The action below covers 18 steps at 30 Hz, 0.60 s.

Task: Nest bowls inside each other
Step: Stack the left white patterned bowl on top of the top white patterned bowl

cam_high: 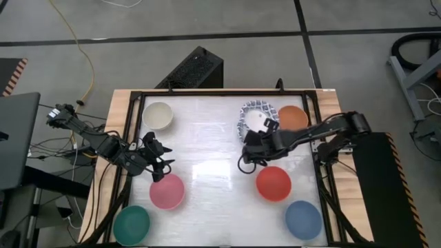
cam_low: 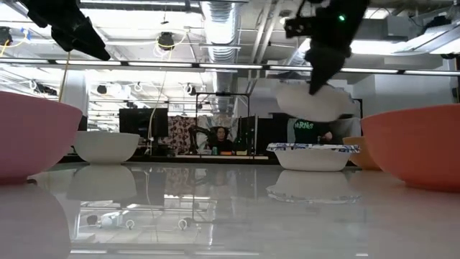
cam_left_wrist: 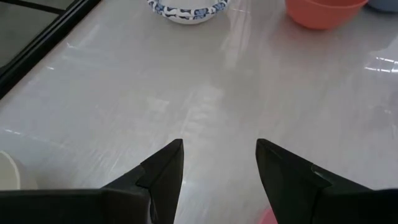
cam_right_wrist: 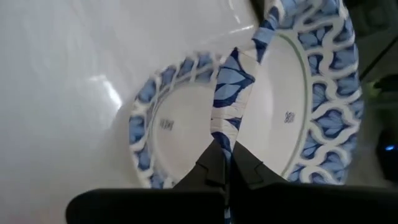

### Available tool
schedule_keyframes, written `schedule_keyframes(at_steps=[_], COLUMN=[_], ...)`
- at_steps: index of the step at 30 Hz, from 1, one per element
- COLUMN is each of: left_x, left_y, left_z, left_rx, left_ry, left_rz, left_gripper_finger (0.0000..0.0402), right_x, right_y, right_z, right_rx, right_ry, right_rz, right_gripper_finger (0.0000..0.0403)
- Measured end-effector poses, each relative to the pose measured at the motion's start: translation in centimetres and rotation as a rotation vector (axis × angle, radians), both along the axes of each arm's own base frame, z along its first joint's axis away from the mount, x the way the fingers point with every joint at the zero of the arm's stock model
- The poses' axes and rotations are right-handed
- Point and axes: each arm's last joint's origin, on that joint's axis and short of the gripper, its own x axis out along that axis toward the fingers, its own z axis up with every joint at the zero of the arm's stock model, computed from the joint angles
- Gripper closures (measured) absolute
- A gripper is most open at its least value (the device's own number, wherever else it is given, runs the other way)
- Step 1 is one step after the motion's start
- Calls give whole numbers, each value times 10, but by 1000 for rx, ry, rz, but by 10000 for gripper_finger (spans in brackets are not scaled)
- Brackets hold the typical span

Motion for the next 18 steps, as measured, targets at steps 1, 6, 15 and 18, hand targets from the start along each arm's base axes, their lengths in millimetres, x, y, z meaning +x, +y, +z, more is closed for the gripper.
schedule_keyframes(at_steps=[1, 6, 15, 18], left_x=[0, 0, 0, 0], left_y=[0, 0, 0, 0], left_z=[0, 0, 0, 0], left_rx=[0, 1, 7, 7], left_ry=[0, -1, -5, -5], left_rz=[0, 1, 9, 9], left_gripper_finger=[210, 210, 210, 210], right_x=[-1, -2, 2, 4], right_y=[1, 5, 2, -2], right_z=[-5, -22, -29, -29], right_rx=[15, 47, 103, 138], right_ry=[-3, 16, 8, 8], right_rz=[4, 22, 61, 65], right_gripper_finger=[391, 391, 391, 391])
